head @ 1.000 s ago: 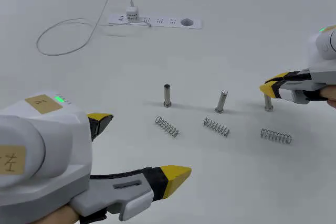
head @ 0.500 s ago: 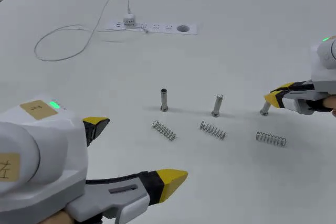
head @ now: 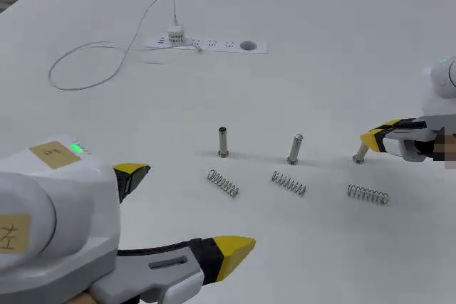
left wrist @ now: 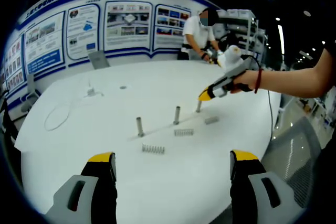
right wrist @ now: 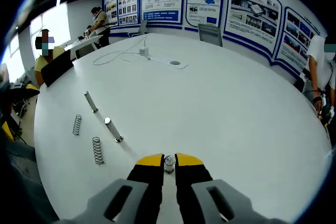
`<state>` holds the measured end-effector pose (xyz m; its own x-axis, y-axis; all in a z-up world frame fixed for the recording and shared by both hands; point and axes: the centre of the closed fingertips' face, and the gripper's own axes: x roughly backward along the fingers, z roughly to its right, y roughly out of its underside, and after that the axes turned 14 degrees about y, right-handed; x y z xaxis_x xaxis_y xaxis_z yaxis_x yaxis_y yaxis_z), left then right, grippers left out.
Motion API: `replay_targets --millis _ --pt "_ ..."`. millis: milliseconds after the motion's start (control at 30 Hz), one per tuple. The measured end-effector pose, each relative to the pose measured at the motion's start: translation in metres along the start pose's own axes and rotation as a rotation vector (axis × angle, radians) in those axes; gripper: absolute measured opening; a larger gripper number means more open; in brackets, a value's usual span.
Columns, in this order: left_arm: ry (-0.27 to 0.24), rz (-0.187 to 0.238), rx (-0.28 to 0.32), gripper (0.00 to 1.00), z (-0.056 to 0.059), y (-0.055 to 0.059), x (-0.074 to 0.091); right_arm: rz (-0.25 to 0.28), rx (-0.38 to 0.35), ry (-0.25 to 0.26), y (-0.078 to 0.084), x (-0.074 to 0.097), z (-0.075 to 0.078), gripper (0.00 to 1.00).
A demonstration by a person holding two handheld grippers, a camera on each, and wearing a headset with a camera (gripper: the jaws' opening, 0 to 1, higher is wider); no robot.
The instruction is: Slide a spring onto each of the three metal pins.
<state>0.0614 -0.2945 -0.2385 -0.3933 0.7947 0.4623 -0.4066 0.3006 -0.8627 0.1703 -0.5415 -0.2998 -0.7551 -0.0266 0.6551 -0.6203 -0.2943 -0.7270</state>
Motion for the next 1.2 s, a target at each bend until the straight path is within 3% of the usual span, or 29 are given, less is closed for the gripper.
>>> replay_targets --millis 100,167,633,1200 --pt "0.000 -0.004 -0.003 0.91 0.000 0.000 0.000 0.000 0.012 0.005 0.001 0.001 0.001 0.11" --pt "0.001 -0.005 -0.004 0.91 0.000 0.000 0.000 -0.006 -0.018 0.007 0.002 0.001 0.001 0.20" --pt "0.010 -0.006 -0.013 0.91 0.004 -0.001 -0.002 0.006 -0.037 -0.038 0.003 0.028 -0.001 0.29" --pt "0.010 0.007 -0.018 0.92 0.007 -0.005 0.000 -0.059 0.078 -0.124 0.032 0.046 -0.016 0.30"
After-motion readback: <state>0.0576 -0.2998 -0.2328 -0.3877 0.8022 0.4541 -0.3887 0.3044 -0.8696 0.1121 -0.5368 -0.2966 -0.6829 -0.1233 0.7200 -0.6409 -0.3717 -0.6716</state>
